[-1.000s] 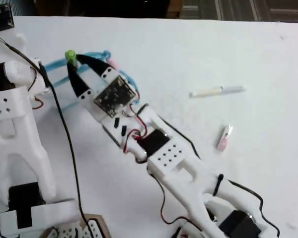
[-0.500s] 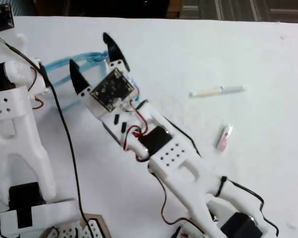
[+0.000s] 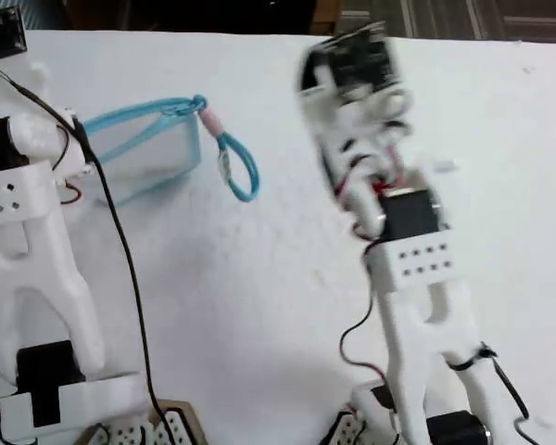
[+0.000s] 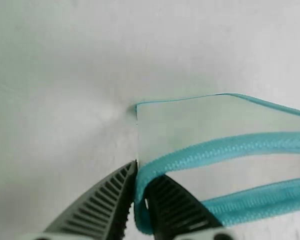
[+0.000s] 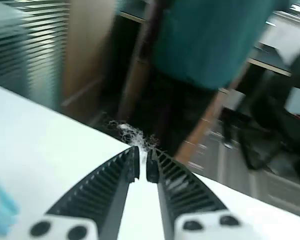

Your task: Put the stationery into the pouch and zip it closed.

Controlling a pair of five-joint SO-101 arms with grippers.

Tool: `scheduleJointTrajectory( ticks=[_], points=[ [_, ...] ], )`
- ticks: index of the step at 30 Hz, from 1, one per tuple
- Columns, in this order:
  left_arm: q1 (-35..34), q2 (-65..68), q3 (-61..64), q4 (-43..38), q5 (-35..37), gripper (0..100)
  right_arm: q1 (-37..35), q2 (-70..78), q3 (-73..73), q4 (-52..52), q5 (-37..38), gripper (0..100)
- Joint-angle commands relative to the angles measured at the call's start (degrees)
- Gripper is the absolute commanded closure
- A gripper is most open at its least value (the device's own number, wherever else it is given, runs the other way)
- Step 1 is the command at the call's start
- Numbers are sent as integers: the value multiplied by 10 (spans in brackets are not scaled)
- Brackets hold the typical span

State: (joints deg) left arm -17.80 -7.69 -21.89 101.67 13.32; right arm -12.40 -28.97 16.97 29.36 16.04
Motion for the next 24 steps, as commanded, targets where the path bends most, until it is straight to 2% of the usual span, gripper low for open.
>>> scheduleJointTrajectory(
  ticks=[1, 3, 8, 12, 16, 24],
  points=[
    [-2, -5, -20, -6, -2, 977, 71, 5, -10, 5, 5, 974],
    [-2, -5, -20, -6, -2, 977, 102, 29, -3, 11, 5, 936],
    [-2, -5, -20, -6, -3, 977, 146, 96, -9, 102, 5, 693],
    [-2, -7, -20, -6, -2, 977, 160, 149, -44, 188, -6, 680],
    [-2, -7, -20, -6, -2, 977, 171, 221, -105, 251, -109, 707],
    [-2, -7, -20, -6, -3, 977, 197, 435, -339, 424, -439, 746]
  ],
)
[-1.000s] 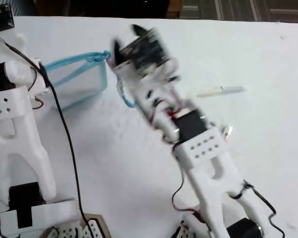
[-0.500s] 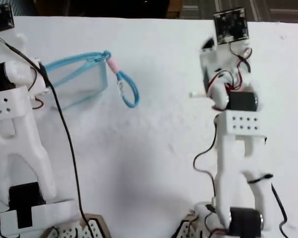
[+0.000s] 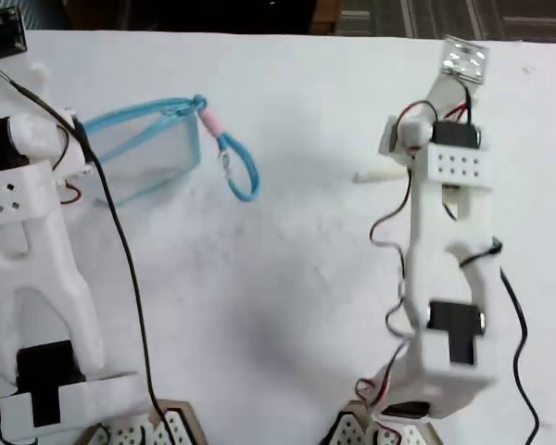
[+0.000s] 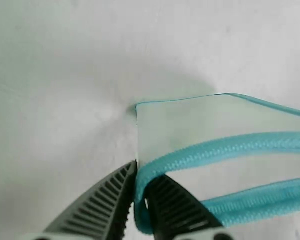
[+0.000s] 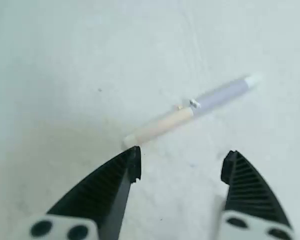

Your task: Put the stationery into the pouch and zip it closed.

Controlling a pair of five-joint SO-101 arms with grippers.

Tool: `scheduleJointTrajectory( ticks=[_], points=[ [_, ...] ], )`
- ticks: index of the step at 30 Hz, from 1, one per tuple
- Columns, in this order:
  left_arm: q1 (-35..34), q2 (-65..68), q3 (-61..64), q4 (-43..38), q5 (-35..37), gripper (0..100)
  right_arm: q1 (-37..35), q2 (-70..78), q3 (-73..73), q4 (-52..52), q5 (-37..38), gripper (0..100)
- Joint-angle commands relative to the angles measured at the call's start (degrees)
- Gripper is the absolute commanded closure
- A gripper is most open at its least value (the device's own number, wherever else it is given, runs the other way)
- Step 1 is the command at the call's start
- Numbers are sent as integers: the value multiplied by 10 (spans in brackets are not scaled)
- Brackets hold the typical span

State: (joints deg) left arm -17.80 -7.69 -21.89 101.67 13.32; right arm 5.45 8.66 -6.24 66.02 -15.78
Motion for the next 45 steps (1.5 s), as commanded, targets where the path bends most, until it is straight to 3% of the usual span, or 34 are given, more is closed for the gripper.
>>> scheduleJointTrajectory(
  ticks=[1, 5, 11, 19, 22, 26, 28, 32, 45],
  points=[
    [-2, -7, -20, -6, -3, 977, 25, 89, -146, 82, -156, 746],
    [-2, -5, -20, -6, -3, 977, 46, 213, -309, 177, -244, 747],
    [-1, -2, -17, -11, -3, 977, 65, 398, -550, 245, -284, 747],
    [-1, -2, -17, -14, -3, 977, 70, 589, -746, 219, -282, 748],
    [-1, -2, -17, -14, -3, 977, 75, 632, -767, 167, -254, 814],
    [-1, -2, -17, -14, -3, 977, 74, 642, -766, 152, -198, 991],
    [-1, -2, -17, -14, -3, 977, 74, 641, -767, 154, -171, 950],
    [-1, -2, -17, -14, -3, 977, 80, 627, -767, 168, -133, 984],
    [-1, -3, -19, -14, -2, 977, 54, 402, -767, 276, -127, 982]
  ],
)
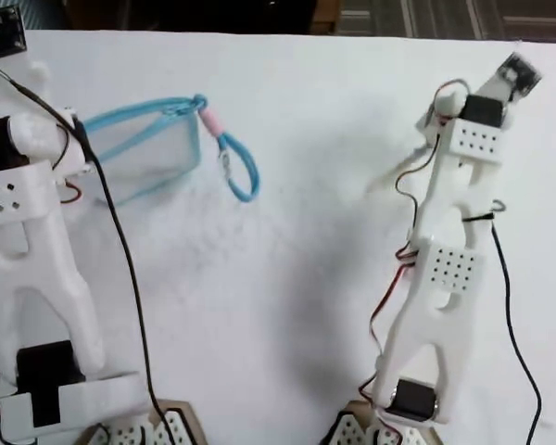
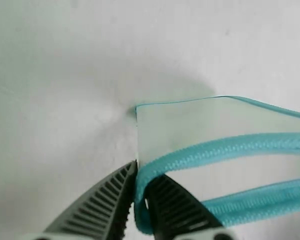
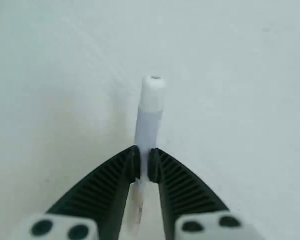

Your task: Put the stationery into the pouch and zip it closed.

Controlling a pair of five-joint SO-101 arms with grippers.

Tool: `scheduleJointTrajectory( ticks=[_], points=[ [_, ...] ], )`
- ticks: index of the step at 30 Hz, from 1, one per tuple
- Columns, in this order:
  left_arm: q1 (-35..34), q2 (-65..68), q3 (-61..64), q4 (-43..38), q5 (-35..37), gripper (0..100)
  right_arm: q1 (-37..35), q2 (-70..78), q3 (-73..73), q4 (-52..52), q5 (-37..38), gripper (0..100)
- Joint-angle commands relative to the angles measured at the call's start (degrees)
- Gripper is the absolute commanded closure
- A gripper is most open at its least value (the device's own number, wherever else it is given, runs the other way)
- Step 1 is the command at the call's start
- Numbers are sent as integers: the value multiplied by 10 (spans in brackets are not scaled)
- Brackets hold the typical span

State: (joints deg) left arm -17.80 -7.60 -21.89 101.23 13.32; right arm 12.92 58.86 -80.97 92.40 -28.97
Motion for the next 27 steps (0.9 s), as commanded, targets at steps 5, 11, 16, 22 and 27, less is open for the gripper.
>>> scheduleJointTrajectory(
  ticks=[5, 11, 16, 22, 27],
  points=[
    [-1, -4, -20, -10, -1, 977, -91, -240, -19, 50, 52, 982],
    [-1, -7, -20, -8, -1, 977, -166, -343, -13, 82, 114, 981],
    [-1, -7, -20, -7, -1, 977, -165, -307, 14, 81, 125, 980],
    [-2, -7, -18, -6, -1, 977, -186, -185, 90, 21, 150, 781],
    [-4, -7, -19, -6, -2, 977, -201, -70, 93, -71, 131, 731]
  ],
)
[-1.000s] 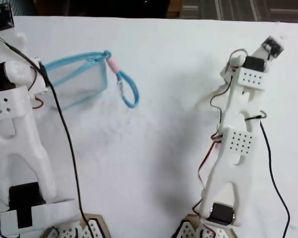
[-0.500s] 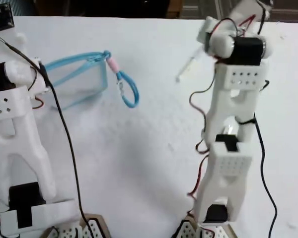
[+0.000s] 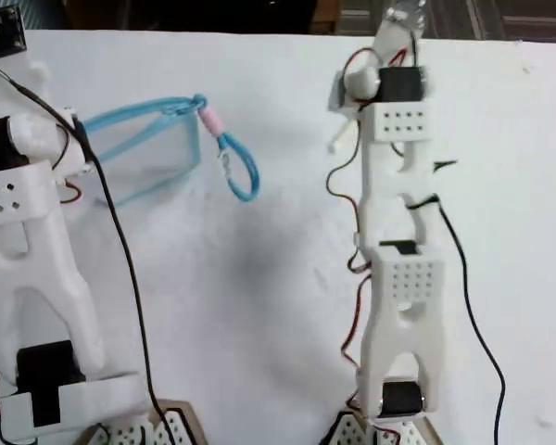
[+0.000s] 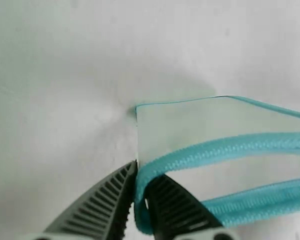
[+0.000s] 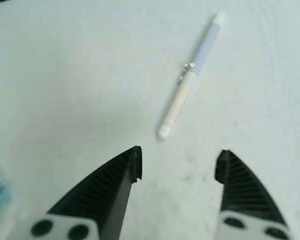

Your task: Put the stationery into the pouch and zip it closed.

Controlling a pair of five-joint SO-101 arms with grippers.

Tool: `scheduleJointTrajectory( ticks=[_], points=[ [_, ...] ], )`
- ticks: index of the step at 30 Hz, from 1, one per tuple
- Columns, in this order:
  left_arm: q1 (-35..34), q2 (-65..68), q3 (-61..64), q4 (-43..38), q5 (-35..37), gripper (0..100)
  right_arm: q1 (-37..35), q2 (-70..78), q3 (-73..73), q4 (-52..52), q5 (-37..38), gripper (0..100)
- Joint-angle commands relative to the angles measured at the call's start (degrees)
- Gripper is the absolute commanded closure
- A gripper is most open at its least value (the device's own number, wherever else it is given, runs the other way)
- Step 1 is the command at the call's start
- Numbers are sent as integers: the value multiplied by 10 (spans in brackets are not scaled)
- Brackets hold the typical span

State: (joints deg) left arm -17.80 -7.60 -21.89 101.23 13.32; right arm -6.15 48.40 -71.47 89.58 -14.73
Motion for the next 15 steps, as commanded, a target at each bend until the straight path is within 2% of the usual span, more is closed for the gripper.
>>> scheduleJointTrajectory(
  ticks=[1, 6, 11, 15],
  points=[
    [-5, -7, -19, -6, -2, 977, -13, 55, -2, -57, -12, 743],
    [-4, -7, -20, -5, -3, 977, -13, 152, -3, -120, 10, 765],
    [-2, -4, -17, -9, -1, 977, -14, 185, -3, -135, 44, 777],
    [-2, -5, -18, -7, -1, 977, -6, 186, -3, -134, 78, 940]
  ],
)
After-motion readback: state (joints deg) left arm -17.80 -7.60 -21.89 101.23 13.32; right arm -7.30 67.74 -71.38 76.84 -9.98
